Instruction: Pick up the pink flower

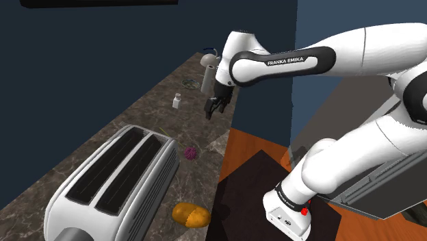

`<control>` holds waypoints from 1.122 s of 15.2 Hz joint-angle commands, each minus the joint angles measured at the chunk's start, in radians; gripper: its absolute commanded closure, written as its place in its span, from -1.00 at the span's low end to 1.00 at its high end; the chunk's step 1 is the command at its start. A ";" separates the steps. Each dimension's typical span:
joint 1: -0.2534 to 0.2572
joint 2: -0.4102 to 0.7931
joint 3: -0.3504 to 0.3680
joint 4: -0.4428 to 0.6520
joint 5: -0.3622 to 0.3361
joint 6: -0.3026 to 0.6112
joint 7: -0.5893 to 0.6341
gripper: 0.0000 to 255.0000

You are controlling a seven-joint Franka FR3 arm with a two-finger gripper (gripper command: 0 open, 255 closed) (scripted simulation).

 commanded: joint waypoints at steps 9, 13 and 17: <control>0.032 0.379 0.068 0.145 -0.106 0.232 0.053 -1.00; 0.059 0.535 0.074 0.237 -0.175 0.290 0.088 -1.00; 0.095 0.677 0.067 0.338 -0.238 0.324 0.116 -1.00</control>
